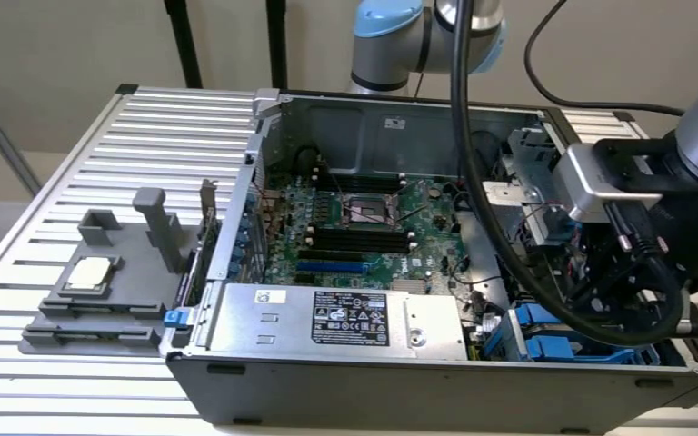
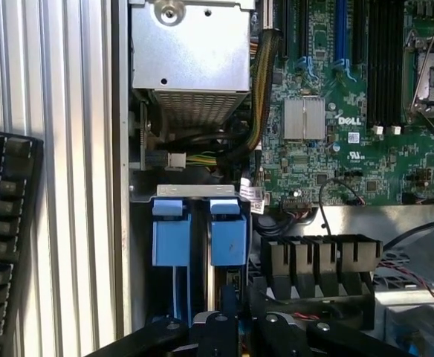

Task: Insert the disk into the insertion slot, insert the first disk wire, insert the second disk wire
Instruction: 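Insert the second disk wire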

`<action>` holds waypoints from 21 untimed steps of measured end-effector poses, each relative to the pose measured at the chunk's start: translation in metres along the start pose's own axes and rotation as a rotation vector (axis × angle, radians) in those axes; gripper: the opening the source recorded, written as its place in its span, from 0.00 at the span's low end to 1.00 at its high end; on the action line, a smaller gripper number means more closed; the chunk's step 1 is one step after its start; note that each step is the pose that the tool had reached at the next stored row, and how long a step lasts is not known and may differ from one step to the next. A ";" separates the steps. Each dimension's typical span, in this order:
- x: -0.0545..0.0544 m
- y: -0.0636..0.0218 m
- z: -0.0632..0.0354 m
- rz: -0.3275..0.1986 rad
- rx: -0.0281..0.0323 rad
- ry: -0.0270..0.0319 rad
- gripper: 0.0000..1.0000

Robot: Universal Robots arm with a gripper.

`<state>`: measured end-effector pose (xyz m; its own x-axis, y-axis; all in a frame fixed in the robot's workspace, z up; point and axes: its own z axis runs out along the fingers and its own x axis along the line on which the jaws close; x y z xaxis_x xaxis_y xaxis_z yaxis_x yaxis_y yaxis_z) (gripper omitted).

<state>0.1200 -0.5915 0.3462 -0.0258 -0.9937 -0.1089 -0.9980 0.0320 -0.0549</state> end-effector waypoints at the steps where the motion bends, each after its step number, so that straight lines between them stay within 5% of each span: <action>1: 0.000 0.0003 0.0007 -0.001 0.0007 -0.0006 0.17; 21: 0.001 0.0009 0.0059 -0.023 0.0111 -0.0066 0.17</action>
<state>0.1194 -0.5916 0.3402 -0.0028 -0.9935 -0.1141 -0.9976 0.0107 -0.0684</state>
